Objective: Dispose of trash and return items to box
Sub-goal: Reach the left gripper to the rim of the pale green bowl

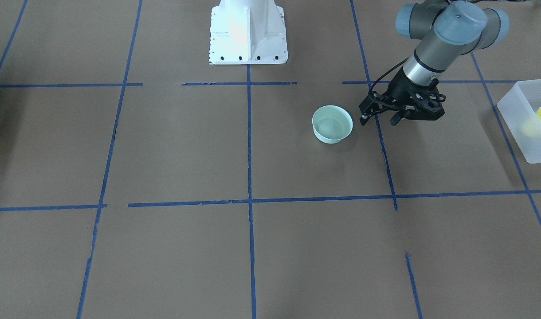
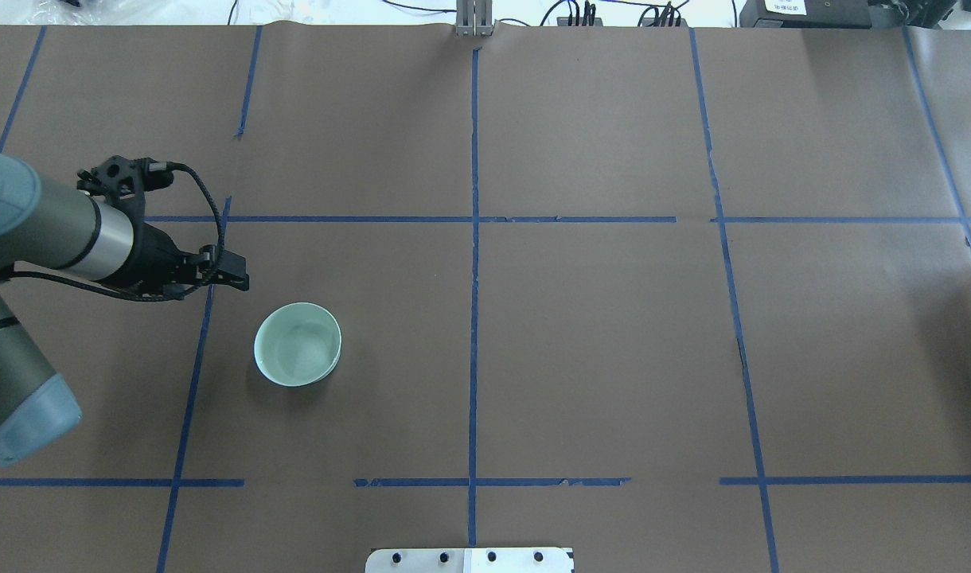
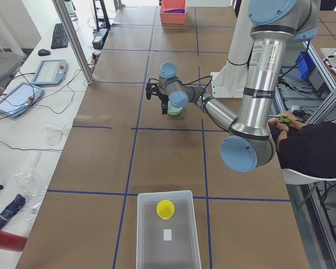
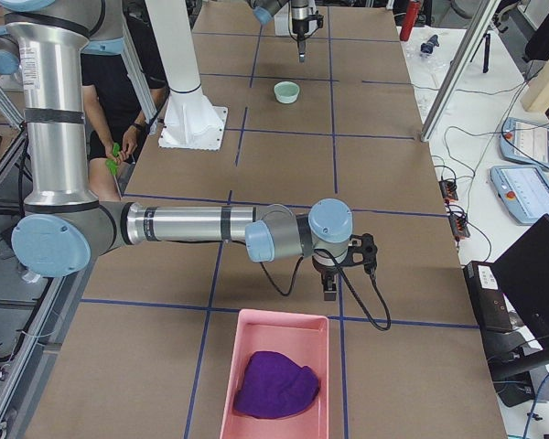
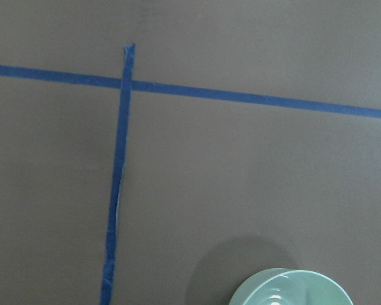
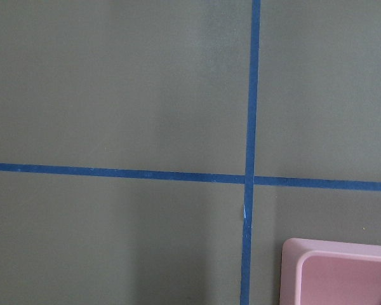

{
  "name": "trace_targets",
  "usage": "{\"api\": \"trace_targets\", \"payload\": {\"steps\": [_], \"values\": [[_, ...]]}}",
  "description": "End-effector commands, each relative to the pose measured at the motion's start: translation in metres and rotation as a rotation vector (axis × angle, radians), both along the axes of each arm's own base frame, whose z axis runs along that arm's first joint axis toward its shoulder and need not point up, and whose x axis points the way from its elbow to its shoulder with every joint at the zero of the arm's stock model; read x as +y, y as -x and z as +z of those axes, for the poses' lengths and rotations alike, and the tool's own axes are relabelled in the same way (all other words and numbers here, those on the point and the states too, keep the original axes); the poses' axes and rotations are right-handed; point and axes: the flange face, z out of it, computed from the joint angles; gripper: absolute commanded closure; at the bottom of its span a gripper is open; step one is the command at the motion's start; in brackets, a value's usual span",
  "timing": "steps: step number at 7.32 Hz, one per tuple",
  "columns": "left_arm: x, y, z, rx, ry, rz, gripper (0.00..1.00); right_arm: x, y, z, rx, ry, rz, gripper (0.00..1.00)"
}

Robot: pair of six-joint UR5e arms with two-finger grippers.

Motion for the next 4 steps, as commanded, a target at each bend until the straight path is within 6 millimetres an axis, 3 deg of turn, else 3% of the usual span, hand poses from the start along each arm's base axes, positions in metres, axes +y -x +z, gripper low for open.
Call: {"api": "trace_targets", "payload": {"steps": [1,2,3,4], "values": [[0.029,-0.06,0.008,-0.038,0.031,0.01,0.0,0.007,-0.002,0.009,-0.003,0.012,-0.002,0.0],[0.037,-0.083,0.012,-0.051,0.048,0.016,0.0,0.008,-0.001,0.008,-0.003,0.011,-0.002,0.0],[0.042,-0.09,0.018,-0.064,0.051,0.024,0.04,0.008,-0.002,0.008,-0.002,0.009,0.001,0.0],[0.042,-0.089,0.02,-0.067,0.053,0.022,0.23,0.008,-0.001,0.007,-0.002,0.008,-0.001,0.0]]}}
